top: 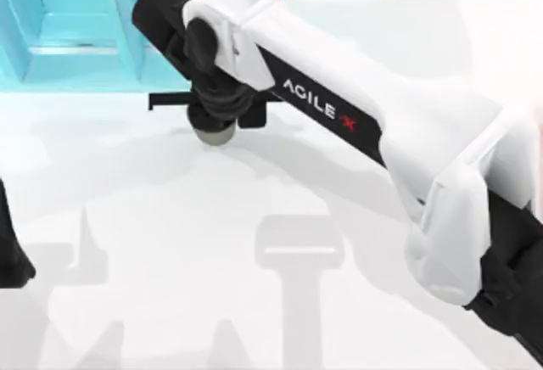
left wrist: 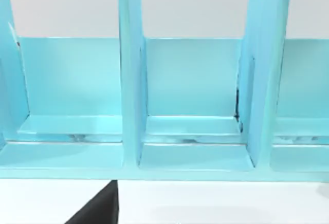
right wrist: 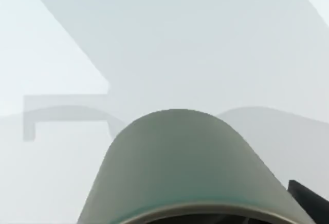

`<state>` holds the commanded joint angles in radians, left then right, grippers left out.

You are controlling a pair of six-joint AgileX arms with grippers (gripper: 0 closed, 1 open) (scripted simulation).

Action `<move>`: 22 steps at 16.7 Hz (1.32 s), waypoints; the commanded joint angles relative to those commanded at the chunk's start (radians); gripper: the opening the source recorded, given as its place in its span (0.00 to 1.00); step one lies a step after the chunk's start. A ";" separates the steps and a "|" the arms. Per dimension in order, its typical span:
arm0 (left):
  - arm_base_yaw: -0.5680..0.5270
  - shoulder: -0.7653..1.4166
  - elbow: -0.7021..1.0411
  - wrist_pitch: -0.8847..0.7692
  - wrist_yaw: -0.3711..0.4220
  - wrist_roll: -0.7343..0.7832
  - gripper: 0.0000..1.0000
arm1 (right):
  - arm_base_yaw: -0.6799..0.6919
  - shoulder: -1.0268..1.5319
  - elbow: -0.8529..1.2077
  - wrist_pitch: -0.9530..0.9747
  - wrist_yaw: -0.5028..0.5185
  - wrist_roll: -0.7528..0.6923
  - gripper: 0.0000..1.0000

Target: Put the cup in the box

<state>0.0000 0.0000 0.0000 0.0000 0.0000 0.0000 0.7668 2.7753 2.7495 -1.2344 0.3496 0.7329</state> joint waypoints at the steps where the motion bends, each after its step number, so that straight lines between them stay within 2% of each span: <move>1: 0.000 0.000 0.000 0.000 0.000 0.000 1.00 | -0.031 -0.056 -0.061 -0.009 -0.015 -0.026 0.00; 7: 0.000 0.000 0.000 0.000 0.000 0.000 1.00 | -0.325 -0.443 -0.499 -0.061 -0.133 -0.283 0.00; 13: 0.000 0.000 0.000 0.000 0.000 0.000 1.00 | -0.780 -0.785 -0.884 -0.064 -0.267 -0.719 0.00; 18: 0.000 0.000 0.000 0.000 0.000 0.000 1.00 | -1.142 -0.951 -1.081 -0.041 -0.357 -1.090 0.00; 22: 0.000 0.000 0.000 0.000 0.000 0.000 1.00 | -1.303 -1.000 -1.145 -0.029 -0.396 -1.257 0.00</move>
<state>0.0000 0.0000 0.0000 0.0000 0.0000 0.0000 -0.5359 1.7756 1.6049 -1.2632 -0.0461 -0.5238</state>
